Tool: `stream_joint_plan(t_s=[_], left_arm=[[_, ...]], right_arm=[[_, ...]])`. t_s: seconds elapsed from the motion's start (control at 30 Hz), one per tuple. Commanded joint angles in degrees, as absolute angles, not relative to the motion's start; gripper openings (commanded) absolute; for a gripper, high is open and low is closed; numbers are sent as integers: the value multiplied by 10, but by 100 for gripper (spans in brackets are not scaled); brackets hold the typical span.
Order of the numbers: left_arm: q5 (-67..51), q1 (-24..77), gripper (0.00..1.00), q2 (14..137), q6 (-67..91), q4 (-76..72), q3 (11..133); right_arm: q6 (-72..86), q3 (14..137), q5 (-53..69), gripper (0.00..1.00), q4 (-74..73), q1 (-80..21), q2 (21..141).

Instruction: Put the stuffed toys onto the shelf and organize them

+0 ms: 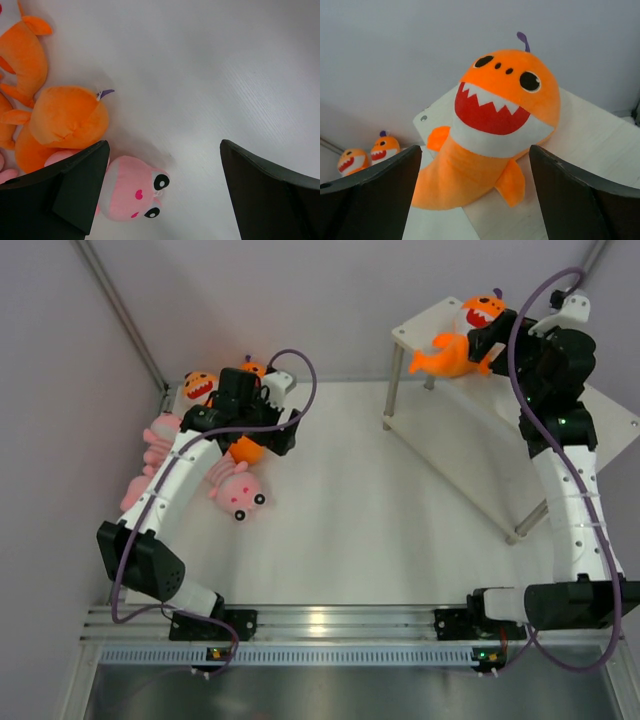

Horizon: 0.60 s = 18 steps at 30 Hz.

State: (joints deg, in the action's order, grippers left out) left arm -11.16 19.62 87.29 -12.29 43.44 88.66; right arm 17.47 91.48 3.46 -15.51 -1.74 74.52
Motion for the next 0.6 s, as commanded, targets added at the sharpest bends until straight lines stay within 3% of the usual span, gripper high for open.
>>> stream_joint_plan(t_s=[0.0,0.17,0.57], left_arm=[[-124,193,98,841,-136,421,883],[-128,193,98,840,-134,422,883],[-125,193,98,825,-141,421,875]], right_arm=[[300,886,22,88,-85,-14,741],[368,860,24,77,-45,-18,771],[463,856,-185,63,14,-84,835]])
